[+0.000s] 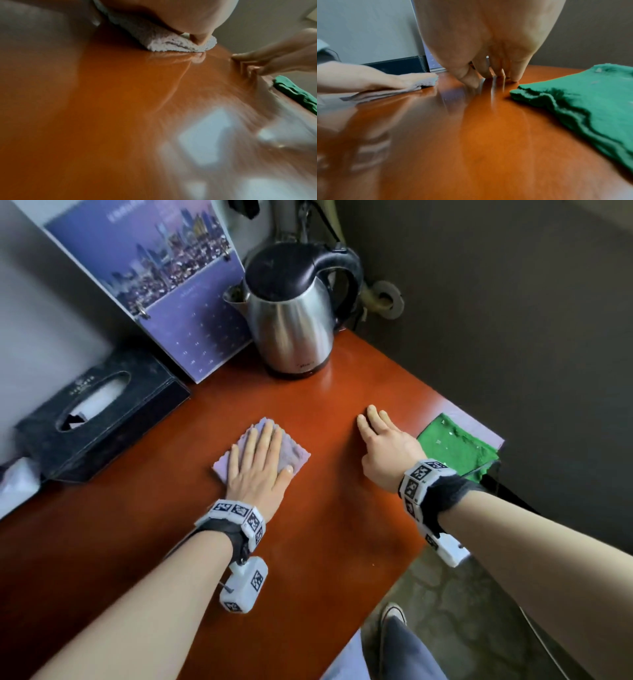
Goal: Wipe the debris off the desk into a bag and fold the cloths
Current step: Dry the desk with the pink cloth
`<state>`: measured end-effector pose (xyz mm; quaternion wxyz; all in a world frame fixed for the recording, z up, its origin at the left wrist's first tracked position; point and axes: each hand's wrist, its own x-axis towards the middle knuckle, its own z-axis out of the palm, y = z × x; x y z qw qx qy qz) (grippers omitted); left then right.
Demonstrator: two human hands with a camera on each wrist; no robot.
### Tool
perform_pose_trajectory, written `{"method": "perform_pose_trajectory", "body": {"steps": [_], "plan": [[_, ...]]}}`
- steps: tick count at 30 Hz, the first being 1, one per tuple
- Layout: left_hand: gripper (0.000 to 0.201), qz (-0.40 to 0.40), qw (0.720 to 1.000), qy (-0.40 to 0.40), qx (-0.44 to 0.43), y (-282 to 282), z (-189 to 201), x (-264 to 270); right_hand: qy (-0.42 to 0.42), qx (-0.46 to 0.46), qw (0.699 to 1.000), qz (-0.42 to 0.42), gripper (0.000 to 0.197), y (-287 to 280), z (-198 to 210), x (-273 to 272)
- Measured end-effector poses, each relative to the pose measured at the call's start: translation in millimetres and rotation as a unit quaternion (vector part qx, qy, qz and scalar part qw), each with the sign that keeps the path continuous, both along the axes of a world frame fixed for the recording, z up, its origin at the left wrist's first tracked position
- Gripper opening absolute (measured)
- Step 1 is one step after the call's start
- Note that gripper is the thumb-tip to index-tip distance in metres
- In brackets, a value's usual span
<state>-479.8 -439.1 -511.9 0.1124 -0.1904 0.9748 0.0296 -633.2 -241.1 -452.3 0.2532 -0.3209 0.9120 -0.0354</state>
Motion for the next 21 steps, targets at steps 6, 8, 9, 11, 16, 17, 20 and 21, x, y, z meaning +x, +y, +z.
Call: {"method": "perform_pose_trajectory", "body": {"steps": [6, 8, 9, 11, 16, 17, 20, 21], "plan": [[0.070, 0.000, 1.000, 0.019, -0.011, 96.4, 0.6, 35.9, -0.049, 0.007, 0.997, 0.064, 0.078, 30.9, 2.9, 13.6], [0.070, -0.013, 1.000, 0.024, 0.002, 138.6, 3.3, 43.5, -0.054, 0.015, 0.994, 0.089, 0.079, 40.8, 3.8, 18.4], [0.070, -0.024, 0.999, 0.027, 0.011, 160.5, 4.8, 47.6, -0.052, 0.017, 0.993, 0.101, 0.079, 44.4, 3.7, 20.6], [0.070, -0.039, 0.998, 0.029, 0.039, 203.3, 6.2, 55.3, -0.044, 0.019, 0.992, 0.119, 0.079, 49.4, 2.6, 25.0], [0.076, -0.018, 0.997, 0.036, 0.066, 262.2, 2.0, 70.4, -0.028, 0.026, 0.991, 0.130, 0.082, 52.9, 0.8, 34.9], [0.077, -0.023, 0.997, 0.036, 0.062, 264.7, 1.3, 73.0, -0.021, 0.026, 0.991, 0.130, 0.081, 52.8, 0.1, 36.1], [0.075, -0.041, 0.997, 0.036, 0.057, 258.3, 1.3, 79.9, -0.012, 0.028, 0.991, 0.127, 0.082, 53.1, -2.6, 39.0], [0.073, -0.043, 0.997, 0.038, 0.053, 252.4, 0.8, 80.8, -0.011, 0.030, 0.991, 0.126, 0.082, 53.3, -2.8, 39.5]]}}
